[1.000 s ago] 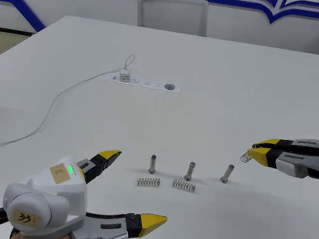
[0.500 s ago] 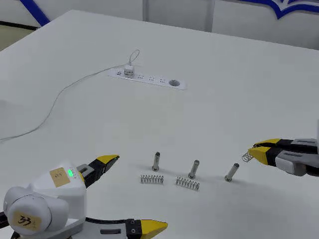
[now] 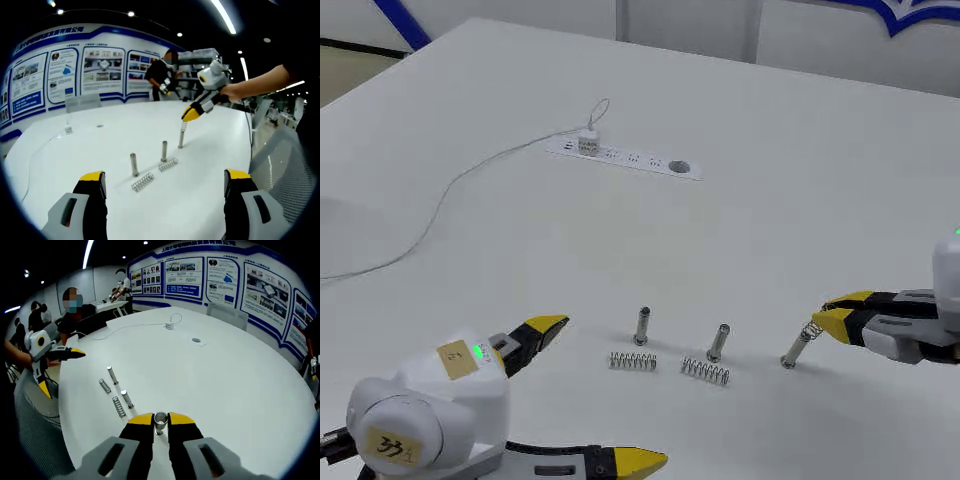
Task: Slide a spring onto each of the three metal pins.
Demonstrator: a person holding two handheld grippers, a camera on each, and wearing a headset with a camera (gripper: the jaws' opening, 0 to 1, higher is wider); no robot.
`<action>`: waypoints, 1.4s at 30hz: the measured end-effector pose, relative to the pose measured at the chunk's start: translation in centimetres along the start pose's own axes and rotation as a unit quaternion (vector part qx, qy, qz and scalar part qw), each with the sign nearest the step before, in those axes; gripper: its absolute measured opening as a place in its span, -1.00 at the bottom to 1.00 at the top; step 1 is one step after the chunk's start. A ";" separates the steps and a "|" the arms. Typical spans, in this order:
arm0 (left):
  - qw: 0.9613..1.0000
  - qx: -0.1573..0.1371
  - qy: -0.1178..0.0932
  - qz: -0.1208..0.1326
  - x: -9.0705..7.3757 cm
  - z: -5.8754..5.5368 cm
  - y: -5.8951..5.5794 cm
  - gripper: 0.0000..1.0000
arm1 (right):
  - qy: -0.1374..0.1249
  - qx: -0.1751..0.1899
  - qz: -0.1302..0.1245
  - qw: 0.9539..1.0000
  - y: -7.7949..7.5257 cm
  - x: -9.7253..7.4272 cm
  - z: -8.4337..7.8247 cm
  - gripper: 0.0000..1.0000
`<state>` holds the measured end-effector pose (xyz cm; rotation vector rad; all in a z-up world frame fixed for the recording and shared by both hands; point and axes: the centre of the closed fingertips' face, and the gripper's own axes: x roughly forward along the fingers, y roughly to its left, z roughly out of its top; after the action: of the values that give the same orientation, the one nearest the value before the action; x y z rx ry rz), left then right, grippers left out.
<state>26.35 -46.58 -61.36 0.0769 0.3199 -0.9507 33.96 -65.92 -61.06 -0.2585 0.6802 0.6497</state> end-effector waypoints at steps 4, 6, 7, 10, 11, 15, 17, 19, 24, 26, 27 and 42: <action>1.000 0.003 0.002 -0.005 0.1 -0.1 -0.3 1.00 | 0.006 -0.004 0.001 1.000 0.2 0.4 -0.2 -0.79; 1.000 0.000 0.000 -0.006 0.1 0.0 -0.3 1.00 | 0.013 -0.010 0.004 1.000 0.4 0.7 -0.5 -0.79; 1.000 0.000 -0.001 -0.006 0.1 0.0 -0.3 1.00 | 0.017 -0.015 0.003 1.000 0.4 0.8 -0.6 -0.79; 1.000 0.001 0.001 -0.007 0.1 -0.1 -0.4 1.00 | 0.028 -0.016 0.002 0.999 0.5 1.3 -1.1 -0.79; 1.000 0.002 0.005 -0.008 0.1 -0.2 -0.4 1.00 | 0.034 -0.016 0.000 0.999 0.4 1.5 -1.4 -0.79; 1.000 0.004 0.006 -0.008 0.1 -0.3 -0.4 1.00 | 0.046 -0.009 -0.005 0.999 0.4 2.2 -2.1 -0.78; 1.000 0.003 0.006 -0.006 0.1 -0.3 -0.3 1.00 | 0.050 -0.010 -0.006 0.999 0.5 2.5 -2.3 -0.78; 1.000 -0.005 0.007 -0.006 0.1 -0.4 -0.2 1.00 | 0.056 -0.015 -0.007 0.998 0.5 2.9 -2.6 -0.78; 1.000 -0.007 0.008 -0.009 0.2 -0.5 -0.4 1.00 | 0.071 -0.018 -0.009 0.997 0.2 3.6 -3.5 -0.78; 1.000 -0.006 0.011 -0.010 0.2 -0.6 -0.5 1.00 | 0.074 -0.022 -0.010 0.997 0.3 3.8 -3.7 -0.78; 1.000 -0.006 0.012 -0.009 0.2 -0.6 -0.4 1.00 | 0.076 -0.024 -0.010 0.997 0.3 3.9 -3.8 -0.78; 1.000 -0.016 0.020 -0.010 0.2 -1.0 -0.4 1.00 | 0.078 -0.029 -0.013 0.996 0.3 3.9 -4.0 -0.77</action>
<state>25.90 -46.78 -62.35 0.0634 0.3726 -0.9652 34.04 -65.59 -66.63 -0.3738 0.8074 0.6284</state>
